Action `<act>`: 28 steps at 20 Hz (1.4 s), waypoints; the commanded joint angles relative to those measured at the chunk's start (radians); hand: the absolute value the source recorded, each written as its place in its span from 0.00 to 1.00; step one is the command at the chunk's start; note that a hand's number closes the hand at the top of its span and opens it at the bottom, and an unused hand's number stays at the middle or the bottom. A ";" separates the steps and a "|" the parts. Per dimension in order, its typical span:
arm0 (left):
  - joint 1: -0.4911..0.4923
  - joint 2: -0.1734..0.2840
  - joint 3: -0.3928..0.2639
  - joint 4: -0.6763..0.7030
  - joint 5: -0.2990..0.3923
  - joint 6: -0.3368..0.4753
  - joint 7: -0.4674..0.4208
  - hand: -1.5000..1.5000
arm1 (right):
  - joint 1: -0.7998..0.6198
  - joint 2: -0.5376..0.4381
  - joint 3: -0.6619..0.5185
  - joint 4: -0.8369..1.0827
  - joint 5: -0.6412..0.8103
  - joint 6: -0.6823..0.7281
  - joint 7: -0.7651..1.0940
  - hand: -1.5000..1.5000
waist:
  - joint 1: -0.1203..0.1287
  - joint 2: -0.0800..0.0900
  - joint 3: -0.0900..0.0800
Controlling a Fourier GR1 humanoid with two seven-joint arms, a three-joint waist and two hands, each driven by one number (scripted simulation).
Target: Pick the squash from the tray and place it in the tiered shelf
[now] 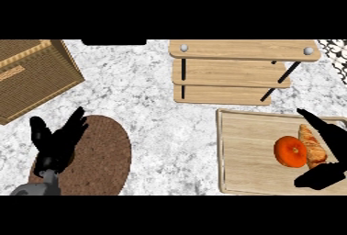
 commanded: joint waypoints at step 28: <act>0.062 -0.035 0.060 0.008 -0.045 -0.065 -0.004 0.50 | -0.133 0.166 0.084 0.430 0.324 -0.039 -0.383 1.00 | 0.010 0.006 -0.006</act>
